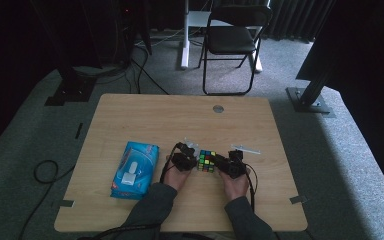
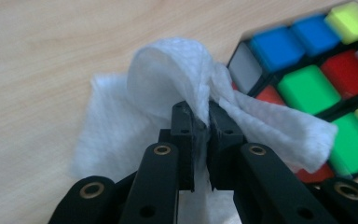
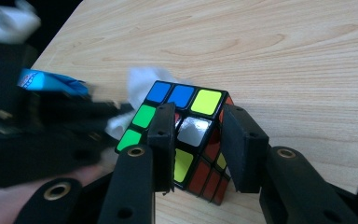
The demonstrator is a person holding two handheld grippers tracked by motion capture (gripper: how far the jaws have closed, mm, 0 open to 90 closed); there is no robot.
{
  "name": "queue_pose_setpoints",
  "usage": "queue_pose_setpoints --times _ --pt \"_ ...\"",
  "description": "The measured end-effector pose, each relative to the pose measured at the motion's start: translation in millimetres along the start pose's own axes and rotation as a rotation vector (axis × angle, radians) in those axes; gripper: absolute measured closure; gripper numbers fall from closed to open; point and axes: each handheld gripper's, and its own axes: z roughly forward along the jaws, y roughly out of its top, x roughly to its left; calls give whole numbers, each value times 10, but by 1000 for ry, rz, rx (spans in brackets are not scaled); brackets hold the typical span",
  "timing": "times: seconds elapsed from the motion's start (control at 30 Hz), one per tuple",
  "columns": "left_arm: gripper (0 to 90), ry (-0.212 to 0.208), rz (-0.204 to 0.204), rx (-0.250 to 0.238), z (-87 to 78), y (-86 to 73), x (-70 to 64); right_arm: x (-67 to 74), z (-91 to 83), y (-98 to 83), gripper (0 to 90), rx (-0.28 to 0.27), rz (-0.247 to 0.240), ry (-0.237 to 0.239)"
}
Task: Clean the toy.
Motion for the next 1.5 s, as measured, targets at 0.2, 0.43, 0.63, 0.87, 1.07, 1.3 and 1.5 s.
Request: queue_pose_setpoints --times 0.2,0.43,0.63,0.87,1.07,1.3,1.5 --pt "828 9 12 7 -4 6 -10 0 0 0 663 0 2 1" --pt "827 6 -1 8 -11 3 -7 0 0 -2 663 -1 4 2" --pt "834 6 0 6 -59 -12 -28 -9 1 -4 664 -1 6 11" --pt "834 -17 -2 -28 -155 -10 -21 -7 1 -9 665 -3 5 10" --pt "836 -35 -4 -67 -253 -19 -2 -6 2 -17 669 -5 4 16" --pt "844 -57 2 -119 -403 1 24 -5 4 -20 670 -4 4 20" --pt "845 -90 2 -126 -453 -12 -15 -7 4 -21 670 -5 5 21"
